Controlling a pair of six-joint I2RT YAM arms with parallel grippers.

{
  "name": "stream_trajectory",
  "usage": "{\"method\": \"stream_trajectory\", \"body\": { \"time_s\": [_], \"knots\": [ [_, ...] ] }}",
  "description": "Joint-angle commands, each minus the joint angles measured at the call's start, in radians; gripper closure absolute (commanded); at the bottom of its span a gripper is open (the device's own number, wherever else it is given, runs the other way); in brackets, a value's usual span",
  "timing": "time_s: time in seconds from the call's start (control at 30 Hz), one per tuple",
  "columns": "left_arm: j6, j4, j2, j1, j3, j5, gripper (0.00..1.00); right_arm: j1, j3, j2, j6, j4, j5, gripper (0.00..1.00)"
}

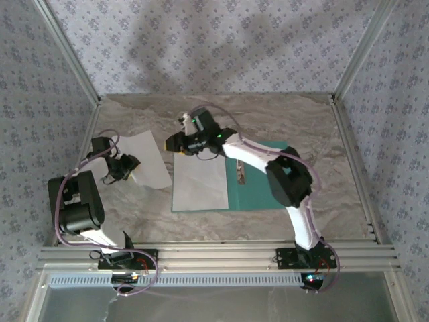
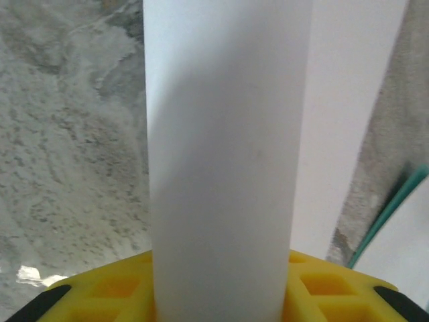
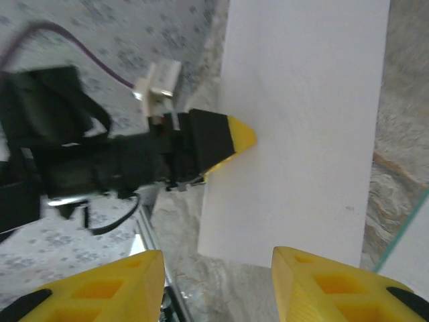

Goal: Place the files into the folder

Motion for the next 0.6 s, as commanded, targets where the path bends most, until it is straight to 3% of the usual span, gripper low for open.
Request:
{"method": "stream_trajectory", "body": {
  "time_s": [0.0,0.3,0.57],
  "knots": [
    [-0.030,0.025,-0.057,-0.011,0.001,0.064,0.61,-0.035,-0.115,-0.123,0.024,0.064,-0.052,0.52],
    [-0.067,-0.007,-0.134,-0.081,0.026,0.118,0.63,-0.161,-0.499,-0.417,0.274,0.320,-0.140,0.49],
    [-0.116,-0.022,-0.204,-0.171,0.066,0.130,0.67,-0.296,-0.862,-0.643,0.615,0.707,-0.167,0.43]
  ]
}}
